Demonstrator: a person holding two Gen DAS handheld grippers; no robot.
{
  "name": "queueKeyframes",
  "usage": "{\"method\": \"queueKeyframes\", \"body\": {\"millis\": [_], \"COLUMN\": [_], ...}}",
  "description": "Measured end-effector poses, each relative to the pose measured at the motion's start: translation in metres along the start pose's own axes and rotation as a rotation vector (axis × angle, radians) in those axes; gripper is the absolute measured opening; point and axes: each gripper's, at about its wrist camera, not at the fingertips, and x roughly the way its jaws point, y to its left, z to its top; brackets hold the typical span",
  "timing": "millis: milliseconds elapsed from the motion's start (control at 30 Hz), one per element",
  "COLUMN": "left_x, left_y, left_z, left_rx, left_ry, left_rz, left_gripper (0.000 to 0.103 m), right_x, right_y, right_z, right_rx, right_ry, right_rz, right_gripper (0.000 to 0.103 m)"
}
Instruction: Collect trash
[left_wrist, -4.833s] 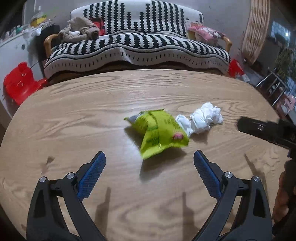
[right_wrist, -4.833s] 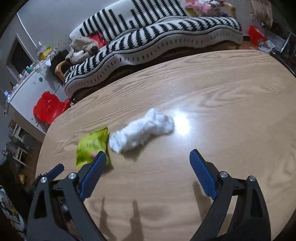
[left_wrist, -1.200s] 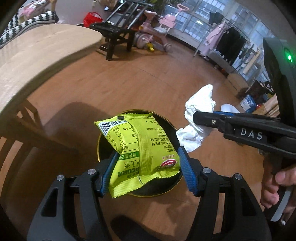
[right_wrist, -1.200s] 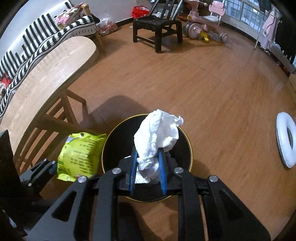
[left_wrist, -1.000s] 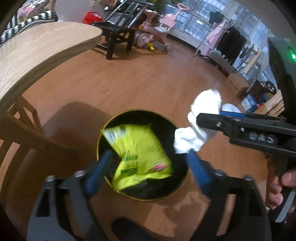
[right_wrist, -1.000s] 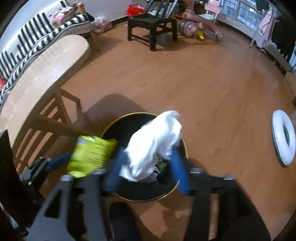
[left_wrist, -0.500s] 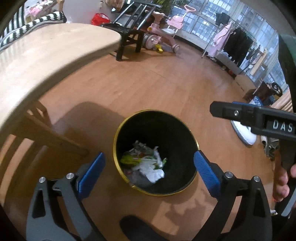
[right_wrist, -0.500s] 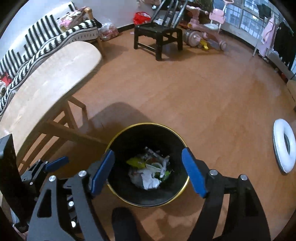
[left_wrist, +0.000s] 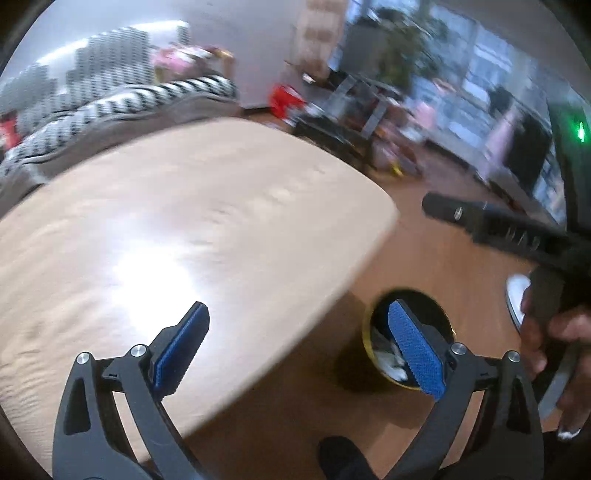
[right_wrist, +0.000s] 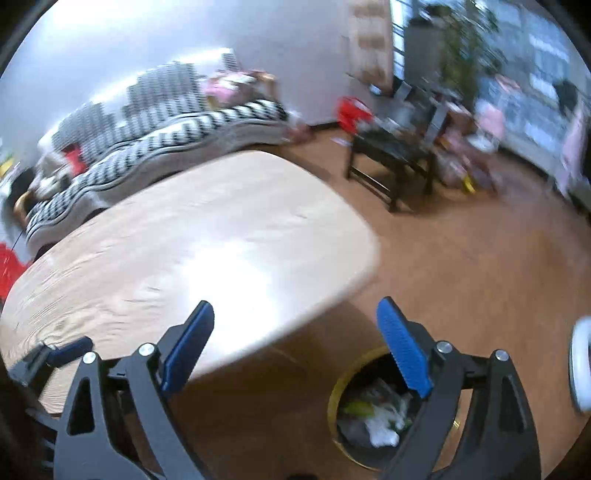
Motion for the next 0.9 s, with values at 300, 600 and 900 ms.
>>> {"method": "queueKeyframes", "body": {"millis": [300,600,900], "left_x": [-0.111,-0.191,-0.23], "left_y": [0.134,0.259,0.297], "left_z": [-0.021,-0.069,-0.089], "left_rx": [-0.151,-0.337,-0.392], "left_ry": [-0.118,-0.135,-0.163], "left_rz": [0.282,0.499,0.568], "left_gripper": [0.096,0.096,0.096], "right_x": [0.0,-0.006,-0.002], "right_y": [0.174,0.304,0.333], "right_z": [0.014,-0.017,-0.033], "right_rx": [-0.178,-0.333,-0.348], "right_ry": [0.025,0.063,0.093], "right_rz": [0.27,0.392,0.405], "right_gripper": [0.087,0.089,0.089]}}
